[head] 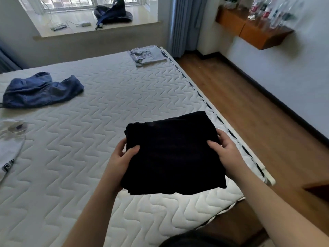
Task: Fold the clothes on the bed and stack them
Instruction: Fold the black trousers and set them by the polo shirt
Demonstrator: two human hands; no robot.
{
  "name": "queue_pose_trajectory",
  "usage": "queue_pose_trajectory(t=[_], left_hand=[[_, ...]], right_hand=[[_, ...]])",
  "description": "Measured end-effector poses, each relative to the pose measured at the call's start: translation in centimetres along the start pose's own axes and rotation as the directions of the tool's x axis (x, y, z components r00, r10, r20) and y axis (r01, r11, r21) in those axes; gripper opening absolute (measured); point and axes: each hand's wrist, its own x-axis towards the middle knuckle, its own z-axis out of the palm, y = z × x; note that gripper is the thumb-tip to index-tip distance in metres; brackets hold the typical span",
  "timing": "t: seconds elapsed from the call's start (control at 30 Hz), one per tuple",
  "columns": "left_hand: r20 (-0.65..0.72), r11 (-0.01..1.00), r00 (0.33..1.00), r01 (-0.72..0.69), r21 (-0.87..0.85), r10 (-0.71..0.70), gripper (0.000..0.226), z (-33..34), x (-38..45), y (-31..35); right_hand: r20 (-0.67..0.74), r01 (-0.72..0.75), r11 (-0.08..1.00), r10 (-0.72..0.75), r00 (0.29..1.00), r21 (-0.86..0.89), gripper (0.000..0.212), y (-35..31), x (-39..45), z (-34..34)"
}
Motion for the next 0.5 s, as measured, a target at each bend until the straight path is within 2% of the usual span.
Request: queue_pose_trajectory(t=[0.23, 0.5], left_hand=[[0.105, 0.996, 0.994, -0.006, 0.093, -0.003, 0.031, 3.1, 0.7, -0.7], [0.083, 0.988, 0.997, -0.021, 0.150, 0.009, 0.056, 9.1, 2.7, -1.0]], right_hand=[[-0.094, 0.002, 1.000, -0.002, 0.996, 0.001, 0.041, 1.0, -2.0, -3.3], [-0.180, -0.002, 0.998, 0.014, 0.984, 0.065, 0.040, 2.7, -1.2, -9.3]])
